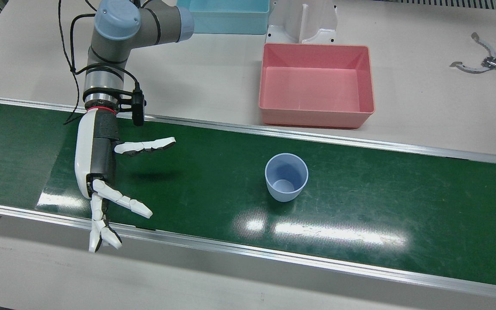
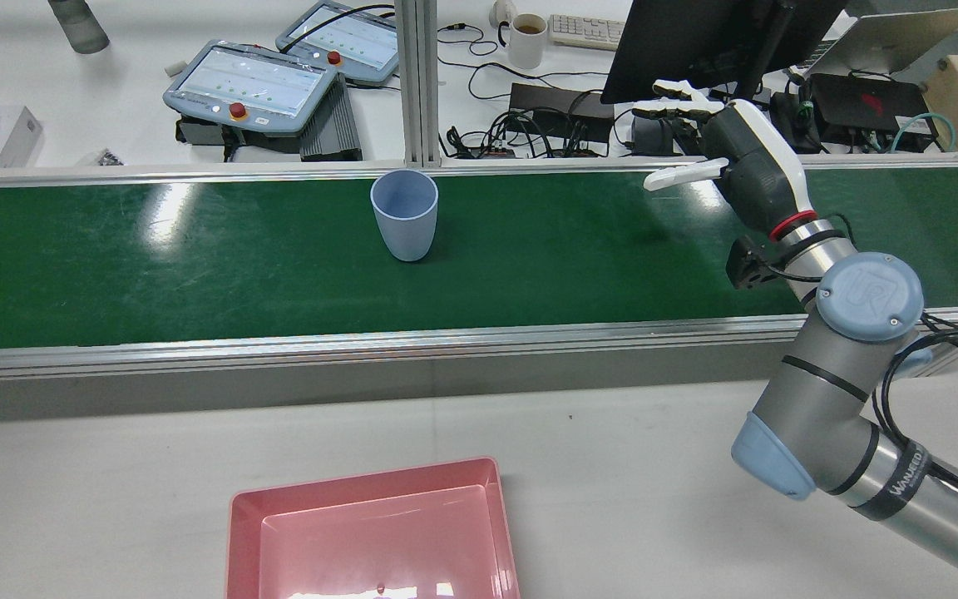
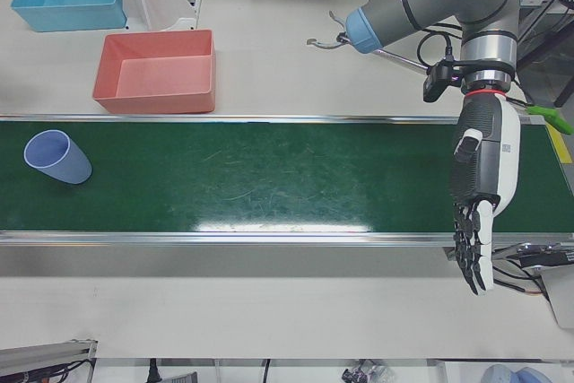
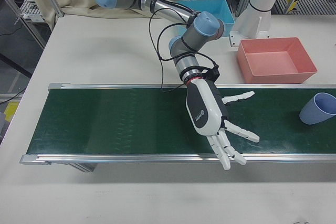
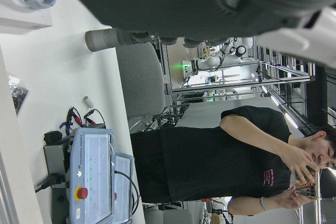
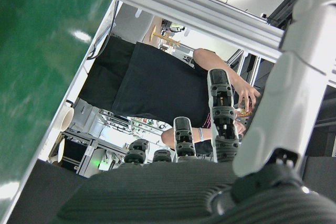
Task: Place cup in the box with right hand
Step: 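Move the open right hand along the belt beside the cup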
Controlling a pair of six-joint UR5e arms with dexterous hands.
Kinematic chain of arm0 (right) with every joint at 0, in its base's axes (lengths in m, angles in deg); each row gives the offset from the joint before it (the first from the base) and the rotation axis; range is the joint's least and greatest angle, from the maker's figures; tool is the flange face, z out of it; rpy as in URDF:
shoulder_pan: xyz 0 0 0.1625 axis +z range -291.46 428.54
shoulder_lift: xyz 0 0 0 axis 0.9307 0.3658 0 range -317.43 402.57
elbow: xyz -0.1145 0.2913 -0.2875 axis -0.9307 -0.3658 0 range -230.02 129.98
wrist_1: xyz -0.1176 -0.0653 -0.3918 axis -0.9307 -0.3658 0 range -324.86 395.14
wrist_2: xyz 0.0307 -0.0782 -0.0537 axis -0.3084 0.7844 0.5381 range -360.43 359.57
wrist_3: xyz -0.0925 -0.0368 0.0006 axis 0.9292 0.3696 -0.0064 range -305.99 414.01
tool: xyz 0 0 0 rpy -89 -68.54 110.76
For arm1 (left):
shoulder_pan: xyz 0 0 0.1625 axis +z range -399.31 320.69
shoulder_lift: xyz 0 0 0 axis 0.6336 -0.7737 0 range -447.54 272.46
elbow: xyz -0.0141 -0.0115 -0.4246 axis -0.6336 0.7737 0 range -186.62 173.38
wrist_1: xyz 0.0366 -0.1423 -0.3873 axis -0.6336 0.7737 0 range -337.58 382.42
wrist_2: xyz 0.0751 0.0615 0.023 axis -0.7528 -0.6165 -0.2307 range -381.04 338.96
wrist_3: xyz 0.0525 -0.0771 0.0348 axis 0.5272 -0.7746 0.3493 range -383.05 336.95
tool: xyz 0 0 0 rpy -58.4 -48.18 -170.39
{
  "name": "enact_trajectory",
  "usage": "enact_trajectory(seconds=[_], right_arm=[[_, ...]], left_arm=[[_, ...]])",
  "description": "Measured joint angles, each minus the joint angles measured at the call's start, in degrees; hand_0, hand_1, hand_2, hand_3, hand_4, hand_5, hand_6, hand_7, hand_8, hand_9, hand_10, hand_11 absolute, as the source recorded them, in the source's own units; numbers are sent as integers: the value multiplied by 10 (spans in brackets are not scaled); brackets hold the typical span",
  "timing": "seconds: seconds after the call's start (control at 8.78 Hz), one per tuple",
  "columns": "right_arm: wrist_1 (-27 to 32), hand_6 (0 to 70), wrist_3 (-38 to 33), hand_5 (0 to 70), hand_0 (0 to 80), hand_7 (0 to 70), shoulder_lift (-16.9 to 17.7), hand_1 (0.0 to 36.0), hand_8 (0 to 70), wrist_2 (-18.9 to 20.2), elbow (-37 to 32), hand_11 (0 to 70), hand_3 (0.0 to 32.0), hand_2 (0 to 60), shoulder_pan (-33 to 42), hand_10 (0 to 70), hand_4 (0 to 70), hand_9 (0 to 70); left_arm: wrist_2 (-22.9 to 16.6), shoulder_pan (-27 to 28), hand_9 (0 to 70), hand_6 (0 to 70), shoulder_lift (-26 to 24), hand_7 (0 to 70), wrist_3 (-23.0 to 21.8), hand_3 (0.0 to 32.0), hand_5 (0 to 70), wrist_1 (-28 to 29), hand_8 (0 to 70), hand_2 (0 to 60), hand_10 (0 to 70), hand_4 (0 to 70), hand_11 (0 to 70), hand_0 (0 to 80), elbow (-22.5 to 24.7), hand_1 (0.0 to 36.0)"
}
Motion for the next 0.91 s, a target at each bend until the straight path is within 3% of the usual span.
enact_trajectory(seconds=[0.46, 0.68, 0.91], right_arm=[[0, 64, 24, 52, 550, 264, -26, 135, 2, -7, -1, 63, 0, 0, -35, 31, 290, 38], [-1, 59, 27, 56, 568, 257, -30, 158, 1, -30, -1, 58, 0, 0, -47, 26, 288, 37], [0, 59, 28, 56, 569, 268, -36, 155, 1, -50, -2, 57, 0, 0, -61, 26, 291, 39]], left_arm=[[0, 0, 0, 0, 0, 0, 0, 0, 0, 0, 0, 0, 0, 0, 0, 0, 0, 0], [0, 0, 0, 0, 0, 0, 0, 0, 0, 0, 0, 0, 0, 0, 0, 0, 0, 0], [0, 0, 0, 0, 0, 0, 0, 0, 0, 0, 0, 0, 0, 0, 0, 0, 0, 0]])
